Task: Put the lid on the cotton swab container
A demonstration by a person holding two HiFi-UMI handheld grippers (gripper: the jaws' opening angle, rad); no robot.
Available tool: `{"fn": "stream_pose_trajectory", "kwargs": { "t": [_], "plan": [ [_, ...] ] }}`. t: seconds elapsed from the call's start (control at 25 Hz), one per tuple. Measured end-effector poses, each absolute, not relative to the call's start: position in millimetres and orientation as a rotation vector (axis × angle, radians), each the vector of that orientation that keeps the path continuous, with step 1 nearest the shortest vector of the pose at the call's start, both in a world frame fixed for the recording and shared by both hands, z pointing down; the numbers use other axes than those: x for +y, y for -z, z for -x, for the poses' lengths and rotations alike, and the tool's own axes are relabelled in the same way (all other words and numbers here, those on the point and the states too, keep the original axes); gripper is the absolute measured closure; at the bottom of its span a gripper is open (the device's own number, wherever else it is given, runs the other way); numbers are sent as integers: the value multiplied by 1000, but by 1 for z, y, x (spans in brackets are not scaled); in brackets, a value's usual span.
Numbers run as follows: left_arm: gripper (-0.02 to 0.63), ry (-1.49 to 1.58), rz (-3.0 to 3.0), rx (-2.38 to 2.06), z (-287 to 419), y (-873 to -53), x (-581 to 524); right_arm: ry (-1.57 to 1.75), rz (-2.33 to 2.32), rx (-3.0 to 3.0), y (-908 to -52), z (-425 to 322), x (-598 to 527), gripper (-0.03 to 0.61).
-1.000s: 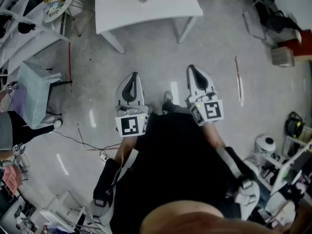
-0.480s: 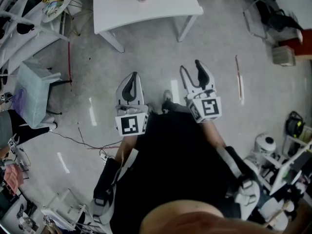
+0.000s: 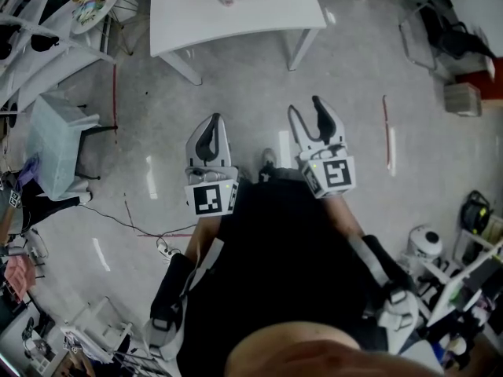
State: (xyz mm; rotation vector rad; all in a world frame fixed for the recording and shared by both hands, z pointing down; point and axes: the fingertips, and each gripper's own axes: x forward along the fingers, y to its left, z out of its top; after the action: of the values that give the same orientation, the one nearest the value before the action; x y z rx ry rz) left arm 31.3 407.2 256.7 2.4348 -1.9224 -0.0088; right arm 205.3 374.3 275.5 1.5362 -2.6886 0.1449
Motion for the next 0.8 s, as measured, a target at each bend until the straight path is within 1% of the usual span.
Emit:
{"fn": "stream_pose_trajectory", "kwargs": {
  "t": [0.56,0.8],
  "plan": [
    [607,-57,-2356,-2003,-56,-269,369,-229,-1425,-2726,-295,-228,323,373],
    [607,-57,-2335,-1985,-41,-287,328,-237,-1400,-2714,-308,-207,283,374]
  ]
}}
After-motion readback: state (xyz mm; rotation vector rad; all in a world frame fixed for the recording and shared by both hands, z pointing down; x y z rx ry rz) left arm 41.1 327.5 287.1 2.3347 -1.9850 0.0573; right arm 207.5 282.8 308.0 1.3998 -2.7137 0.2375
